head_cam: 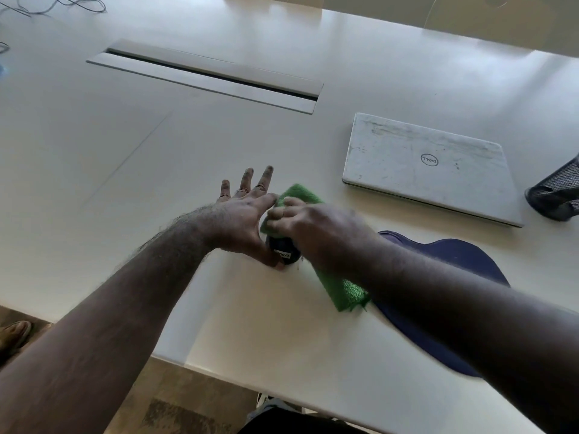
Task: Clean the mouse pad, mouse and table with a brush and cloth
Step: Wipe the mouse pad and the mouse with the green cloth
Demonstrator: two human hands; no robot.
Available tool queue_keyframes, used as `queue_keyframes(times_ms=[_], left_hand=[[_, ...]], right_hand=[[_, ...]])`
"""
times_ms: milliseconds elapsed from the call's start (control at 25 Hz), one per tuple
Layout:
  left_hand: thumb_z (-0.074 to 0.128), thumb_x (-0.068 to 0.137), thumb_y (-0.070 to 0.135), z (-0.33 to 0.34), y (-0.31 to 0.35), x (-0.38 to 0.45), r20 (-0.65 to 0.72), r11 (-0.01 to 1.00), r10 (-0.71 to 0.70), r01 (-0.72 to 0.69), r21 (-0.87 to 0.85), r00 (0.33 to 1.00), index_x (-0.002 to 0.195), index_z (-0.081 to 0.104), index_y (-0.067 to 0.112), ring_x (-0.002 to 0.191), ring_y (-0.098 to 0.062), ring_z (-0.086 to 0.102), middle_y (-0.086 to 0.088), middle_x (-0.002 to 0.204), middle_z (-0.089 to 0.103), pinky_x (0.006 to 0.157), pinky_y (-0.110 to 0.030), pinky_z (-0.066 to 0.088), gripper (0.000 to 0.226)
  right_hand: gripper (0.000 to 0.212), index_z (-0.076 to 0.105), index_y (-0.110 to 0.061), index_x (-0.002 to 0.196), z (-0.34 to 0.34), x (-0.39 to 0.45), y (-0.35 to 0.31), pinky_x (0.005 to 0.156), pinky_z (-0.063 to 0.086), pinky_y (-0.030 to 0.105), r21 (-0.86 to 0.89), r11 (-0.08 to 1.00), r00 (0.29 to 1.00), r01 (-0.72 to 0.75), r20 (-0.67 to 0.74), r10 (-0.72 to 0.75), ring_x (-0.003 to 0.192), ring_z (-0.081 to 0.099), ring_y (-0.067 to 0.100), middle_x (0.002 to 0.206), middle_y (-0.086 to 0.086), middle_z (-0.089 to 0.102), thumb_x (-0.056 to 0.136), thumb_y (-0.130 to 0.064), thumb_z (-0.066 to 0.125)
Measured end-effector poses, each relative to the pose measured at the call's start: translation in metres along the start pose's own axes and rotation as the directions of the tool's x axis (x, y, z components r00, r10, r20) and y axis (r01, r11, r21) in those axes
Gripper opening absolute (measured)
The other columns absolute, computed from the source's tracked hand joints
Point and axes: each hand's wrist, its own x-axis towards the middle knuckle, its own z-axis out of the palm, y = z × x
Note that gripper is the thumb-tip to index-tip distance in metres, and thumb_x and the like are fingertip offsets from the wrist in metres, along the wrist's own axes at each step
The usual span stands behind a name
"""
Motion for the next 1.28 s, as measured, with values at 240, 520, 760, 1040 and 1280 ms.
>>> queue_keyframes(times_ms=[240, 520, 760, 1040, 1280], left_hand=[[0.064, 0.038, 0.088, 0.001, -0.001, -0.001, -0.027, 1.0, 0.009, -0.009, 0.021, 1.0, 0.146, 0.008, 0.045, 0.136, -0.016, -0.041, 0.014, 0.15, -0.039, 0.112, -0.052, -0.021, 0.129], [0.06, 0.038, 0.088, 0.0, -0.001, -0.001, -0.002, 1.0, 0.005, -0.005, 0.024, 1.0, 0.147, 0.014, 0.044, 0.135, -0.02, -0.042, 0.011, 0.151, -0.039, 0.11, -0.052, -0.022, 0.127], [0.062, 0.037, 0.09, 0.001, -0.001, -0.001, -0.01, 1.0, 0.013, -0.013, 0.006, 1.0, 0.144, 0.012, 0.049, 0.136, -0.019, -0.041, 0.012, 0.152, -0.037, 0.11, -0.052, -0.021, 0.125], [0.067, 0.04, 0.084, 0.004, -0.004, -0.002, -0.015, 1.0, -0.012, 0.012, -0.006, 1.0, 0.15, 0.009, 0.042, 0.133, -0.016, -0.044, 0.014, 0.147, -0.044, 0.107, -0.048, -0.027, 0.131], [0.065, 0.034, 0.09, 0.004, -0.002, -0.002, -0.036, 1.0, -0.018, 0.017, -0.023, 0.999, 0.15, 0.01, 0.04, 0.133, -0.018, -0.045, 0.015, 0.144, -0.048, 0.105, -0.048, -0.027, 0.137]], right_hand=[[0.044, 0.053, -0.01, 0.14, 0.014, -0.03, -0.005, 0.108, 0.045, 0.046, 0.013, 0.999, 0.997, 0.032, 0.072, -0.033, 0.148, 0.024, 0.035, 0.154, 0.003, 0.043, 0.099, 0.0, 0.043], [0.053, 0.043, -0.012, 0.148, 0.018, -0.046, 0.011, 0.106, 0.046, 0.048, 0.063, 0.978, 0.98, -0.197, -0.012, 0.199, 0.144, 0.033, 0.032, 0.158, 0.006, 0.032, 0.097, -0.001, 0.053], [0.053, 0.05, -0.005, 0.141, 0.029, -0.041, -0.006, 0.102, 0.046, 0.048, 0.053, 0.995, 0.995, -0.089, -0.044, 0.092, 0.137, 0.041, 0.039, 0.151, 0.014, 0.041, 0.09, 0.004, 0.064], [0.041, 0.059, -0.013, 0.135, 0.016, 0.001, 0.007, 0.109, 0.043, 0.037, 0.223, 0.936, 0.947, -0.273, -0.106, 0.302, 0.13, 0.053, 0.028, 0.142, 0.008, 0.057, 0.096, -0.005, 0.055], [0.027, 0.074, -0.005, 0.109, 0.008, 0.001, -0.007, 0.096, 0.049, 0.039, 0.144, 0.99, 1.0, -0.007, -0.006, 0.008, 0.113, 0.062, 0.035, 0.117, 0.015, 0.071, 0.084, 0.003, 0.068]])
